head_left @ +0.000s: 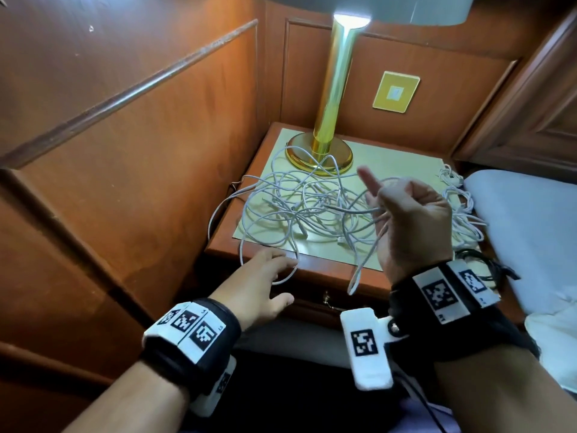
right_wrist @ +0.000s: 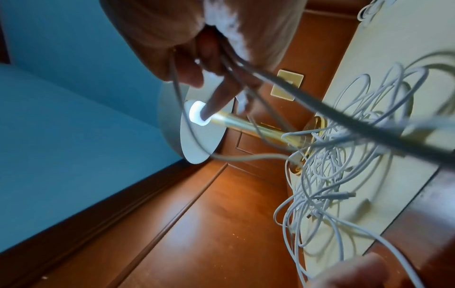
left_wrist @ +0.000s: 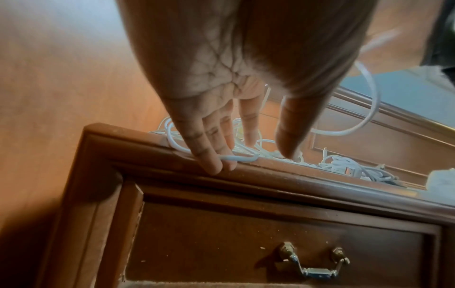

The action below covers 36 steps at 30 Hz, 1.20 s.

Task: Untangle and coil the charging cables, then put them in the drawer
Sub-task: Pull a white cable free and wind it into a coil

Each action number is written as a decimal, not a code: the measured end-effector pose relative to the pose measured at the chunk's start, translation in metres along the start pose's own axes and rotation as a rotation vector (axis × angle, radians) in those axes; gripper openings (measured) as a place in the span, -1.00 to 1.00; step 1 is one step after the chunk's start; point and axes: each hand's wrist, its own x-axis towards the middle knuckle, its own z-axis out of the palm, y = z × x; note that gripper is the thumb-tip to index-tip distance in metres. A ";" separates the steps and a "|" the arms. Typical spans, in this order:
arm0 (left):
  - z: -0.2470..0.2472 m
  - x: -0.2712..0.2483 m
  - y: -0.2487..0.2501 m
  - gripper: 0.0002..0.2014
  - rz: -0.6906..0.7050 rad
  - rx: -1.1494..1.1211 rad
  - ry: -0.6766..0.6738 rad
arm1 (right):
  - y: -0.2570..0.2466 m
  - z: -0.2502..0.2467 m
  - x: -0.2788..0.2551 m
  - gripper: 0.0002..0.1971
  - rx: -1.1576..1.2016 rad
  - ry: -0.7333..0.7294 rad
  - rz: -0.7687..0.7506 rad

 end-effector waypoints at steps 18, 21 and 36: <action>-0.003 0.021 0.049 0.09 0.132 -0.132 0.234 | -0.028 -0.008 -0.034 -0.58 -0.488 -0.723 0.073; 0.006 0.026 0.055 -0.13 0.157 -0.277 0.120 | -0.031 -0.006 -0.044 -0.58 -0.592 -0.894 0.025; -0.003 0.036 0.065 -0.42 0.201 -0.205 0.197 | -0.047 -0.041 -0.031 -0.84 -0.133 -0.367 0.209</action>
